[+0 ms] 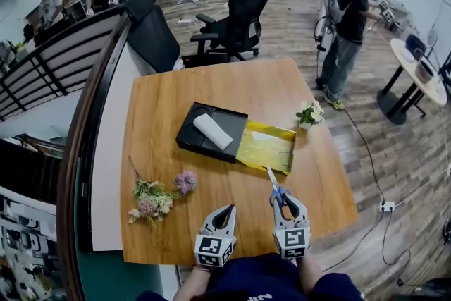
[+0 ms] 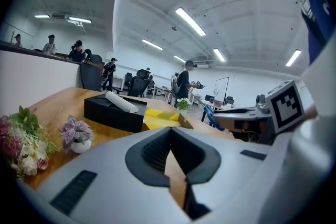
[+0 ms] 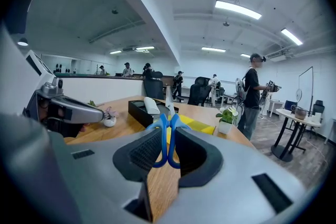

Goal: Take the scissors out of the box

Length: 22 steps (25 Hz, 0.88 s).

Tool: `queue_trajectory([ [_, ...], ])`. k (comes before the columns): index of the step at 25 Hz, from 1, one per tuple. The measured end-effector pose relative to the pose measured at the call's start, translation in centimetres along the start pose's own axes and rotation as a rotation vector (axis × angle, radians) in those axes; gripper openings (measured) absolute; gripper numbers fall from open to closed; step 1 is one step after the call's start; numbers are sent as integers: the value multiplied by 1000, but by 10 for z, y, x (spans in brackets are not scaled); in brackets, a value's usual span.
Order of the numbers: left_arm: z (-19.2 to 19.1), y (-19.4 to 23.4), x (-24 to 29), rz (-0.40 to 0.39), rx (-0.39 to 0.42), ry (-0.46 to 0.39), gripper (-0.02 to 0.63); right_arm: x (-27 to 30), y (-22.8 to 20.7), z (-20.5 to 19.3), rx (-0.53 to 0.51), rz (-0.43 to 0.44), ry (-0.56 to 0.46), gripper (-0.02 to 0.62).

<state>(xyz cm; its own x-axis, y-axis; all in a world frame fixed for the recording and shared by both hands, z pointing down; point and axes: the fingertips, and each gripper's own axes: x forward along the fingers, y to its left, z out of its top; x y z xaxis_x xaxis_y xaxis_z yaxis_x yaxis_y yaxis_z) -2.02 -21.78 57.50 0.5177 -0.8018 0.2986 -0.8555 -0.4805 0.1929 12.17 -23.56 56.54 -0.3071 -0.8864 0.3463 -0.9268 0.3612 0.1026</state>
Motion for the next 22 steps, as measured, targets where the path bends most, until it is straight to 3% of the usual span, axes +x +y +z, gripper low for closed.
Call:
queue_trajectory([
  [22, 2, 11, -6, 48, 2, -6, 3, 4, 8, -3, -8, 35, 25, 95],
])
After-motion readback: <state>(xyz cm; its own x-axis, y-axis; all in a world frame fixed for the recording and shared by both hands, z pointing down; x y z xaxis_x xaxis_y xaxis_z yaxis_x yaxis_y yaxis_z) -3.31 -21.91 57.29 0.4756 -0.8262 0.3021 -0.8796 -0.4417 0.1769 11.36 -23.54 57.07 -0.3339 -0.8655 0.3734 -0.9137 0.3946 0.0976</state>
